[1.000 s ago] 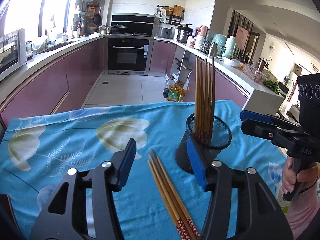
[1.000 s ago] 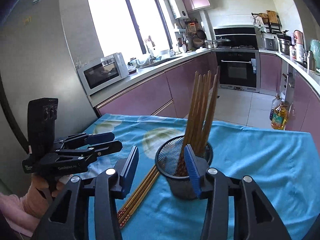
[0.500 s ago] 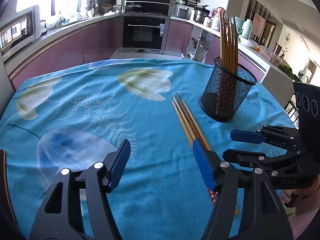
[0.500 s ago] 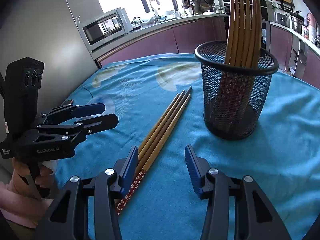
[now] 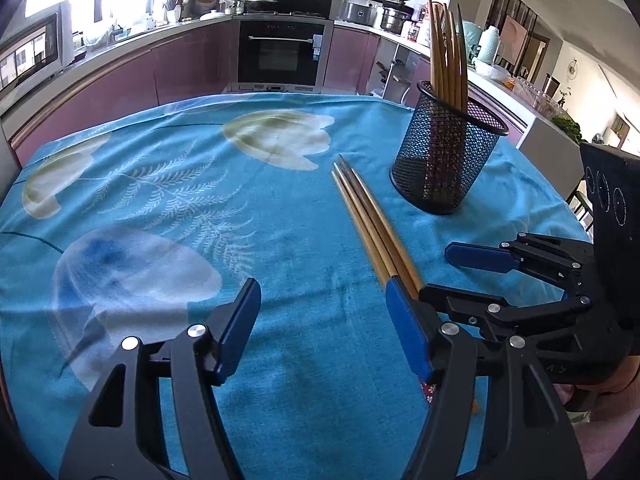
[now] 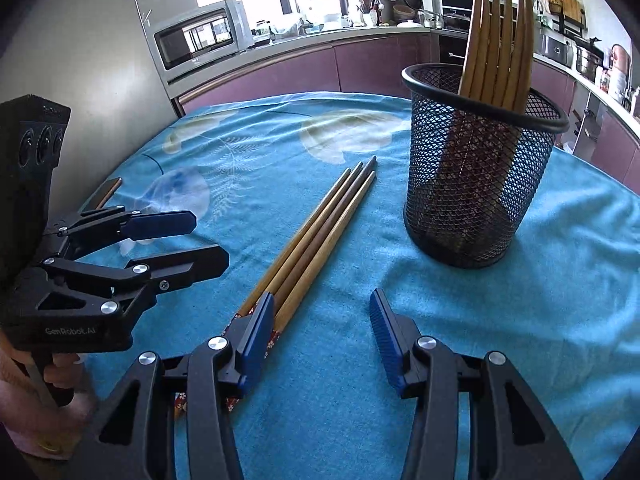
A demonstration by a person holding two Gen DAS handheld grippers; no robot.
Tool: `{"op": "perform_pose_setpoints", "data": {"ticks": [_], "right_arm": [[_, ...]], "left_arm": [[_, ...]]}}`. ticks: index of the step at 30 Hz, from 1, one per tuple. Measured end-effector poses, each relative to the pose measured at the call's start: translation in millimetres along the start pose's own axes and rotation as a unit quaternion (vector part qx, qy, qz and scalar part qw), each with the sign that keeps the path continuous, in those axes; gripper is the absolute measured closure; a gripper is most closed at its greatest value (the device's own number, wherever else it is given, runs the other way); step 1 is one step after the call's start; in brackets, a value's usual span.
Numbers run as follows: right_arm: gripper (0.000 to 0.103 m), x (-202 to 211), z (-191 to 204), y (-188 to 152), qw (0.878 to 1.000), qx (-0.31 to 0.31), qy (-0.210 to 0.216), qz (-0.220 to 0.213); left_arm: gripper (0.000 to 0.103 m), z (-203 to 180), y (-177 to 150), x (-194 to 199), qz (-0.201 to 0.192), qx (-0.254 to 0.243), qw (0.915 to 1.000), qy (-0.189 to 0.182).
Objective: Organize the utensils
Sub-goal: 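Withdraw both tools from the cup back to the remaining chopsticks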
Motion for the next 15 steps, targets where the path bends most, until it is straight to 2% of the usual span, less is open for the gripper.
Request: {"op": "perform_pose_setpoints", "data": {"ticks": [15], "right_arm": [[0.056, -3, -3, 3, 1.0, 0.003, -0.006, 0.01]], "left_arm": [[0.039, -6, 1, -15, 0.018, -0.013, 0.9997, -0.008]]}}
Point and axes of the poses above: each gripper's, at about its wrist camera, not at the fingertips, and x roughly against the way its jaws point, z to its left, y to its top, the point moved 6 cm from there along -x, roughly the way its jaws point, and after that the axes turned 2 degrees about -y, right-handed, at the moved point
